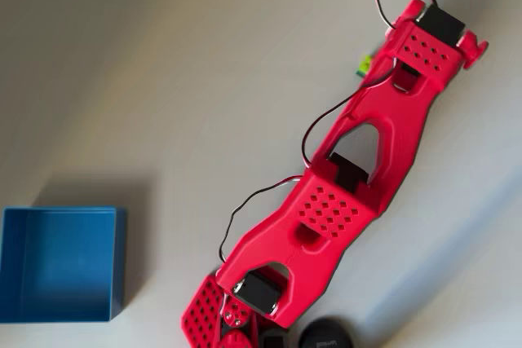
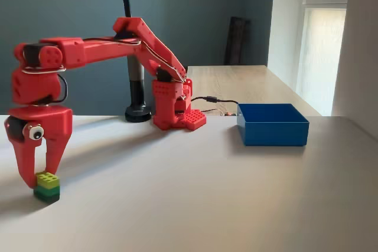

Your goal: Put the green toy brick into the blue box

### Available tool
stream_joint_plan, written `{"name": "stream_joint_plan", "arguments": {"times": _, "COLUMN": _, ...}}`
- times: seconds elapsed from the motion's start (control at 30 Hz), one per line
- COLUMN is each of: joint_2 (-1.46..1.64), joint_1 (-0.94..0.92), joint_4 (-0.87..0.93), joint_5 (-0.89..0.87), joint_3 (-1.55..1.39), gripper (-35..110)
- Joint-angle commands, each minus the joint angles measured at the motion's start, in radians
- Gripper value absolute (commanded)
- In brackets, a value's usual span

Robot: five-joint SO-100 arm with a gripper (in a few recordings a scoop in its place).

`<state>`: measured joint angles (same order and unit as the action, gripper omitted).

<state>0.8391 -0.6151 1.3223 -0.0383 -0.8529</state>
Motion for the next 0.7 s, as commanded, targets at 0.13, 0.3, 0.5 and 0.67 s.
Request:
{"name": "stream_joint_plan", "arguments": {"times": 0.13, "joint_2": 0.060, "joint_1": 0.071, "joint_4": 0.023, "joint_5": 0.005, "joint_3": 0.009, "gripper": 0}}
{"name": "stream_joint_plan", "arguments": {"times": 0.3, "joint_2": 0.195, "joint_1": 0.176, "joint_4": 0.046, "joint_5": -0.003, "joint_3": -0.017, "gripper": 0}}
{"name": "stream_joint_plan", "arguments": {"times": 0.5, "joint_2": 0.431, "joint_1": 0.299, "joint_4": 0.041, "joint_5": 0.000, "joint_3": -0.195, "gripper": 0}}
{"name": "stream_joint_plan", "arguments": {"times": 0.67, "joint_2": 0.617, "joint_1": 0.410, "joint_4": 0.003, "joint_5": 0.028, "joint_3": -0.382, "gripper": 0}}
